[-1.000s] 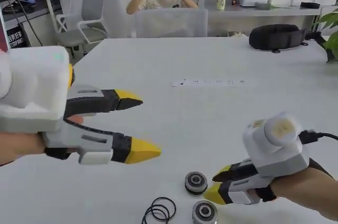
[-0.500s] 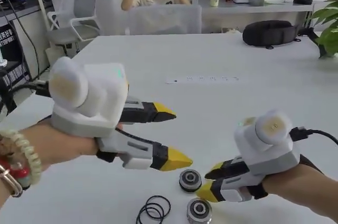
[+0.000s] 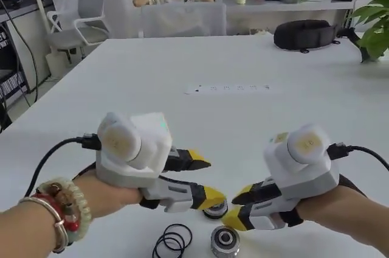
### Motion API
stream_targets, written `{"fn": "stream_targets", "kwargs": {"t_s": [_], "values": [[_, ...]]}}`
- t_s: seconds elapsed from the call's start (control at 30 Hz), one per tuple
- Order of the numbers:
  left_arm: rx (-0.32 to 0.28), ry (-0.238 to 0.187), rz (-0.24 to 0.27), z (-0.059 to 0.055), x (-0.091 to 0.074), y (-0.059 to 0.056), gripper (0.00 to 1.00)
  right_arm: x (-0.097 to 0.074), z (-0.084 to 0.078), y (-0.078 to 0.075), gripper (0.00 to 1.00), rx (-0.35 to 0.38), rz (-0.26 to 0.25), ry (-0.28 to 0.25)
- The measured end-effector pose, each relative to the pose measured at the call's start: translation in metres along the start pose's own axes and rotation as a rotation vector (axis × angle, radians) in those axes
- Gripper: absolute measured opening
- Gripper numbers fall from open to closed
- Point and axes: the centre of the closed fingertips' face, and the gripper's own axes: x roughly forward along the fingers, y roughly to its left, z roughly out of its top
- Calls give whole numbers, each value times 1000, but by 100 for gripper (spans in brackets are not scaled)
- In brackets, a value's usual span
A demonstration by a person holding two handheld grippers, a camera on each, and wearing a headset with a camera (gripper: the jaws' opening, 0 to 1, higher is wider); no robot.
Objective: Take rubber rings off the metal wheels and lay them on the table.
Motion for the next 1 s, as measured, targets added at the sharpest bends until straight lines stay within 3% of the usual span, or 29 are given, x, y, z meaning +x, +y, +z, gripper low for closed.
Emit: {"fn": "stream_targets", "kwargs": {"t_s": [0.3,0.43,0.7,0.87,1.0], "values": [[-42,35,27,-23,6,0,24,0,1,-1,24,8,-6,-8],[-57,34,25,-24,8,-2,15,1,0,0,23,9,-4,-11],[-91,51,15,-32,12,-7,10,2,2,0,22,20,-7,-24],[-142,38,34,-31,12,-7,8,3,3,1,20,42,1,-36],[-138,31,35,-30,12,-6,8,5,7,1,23,82,7,-64]]}}
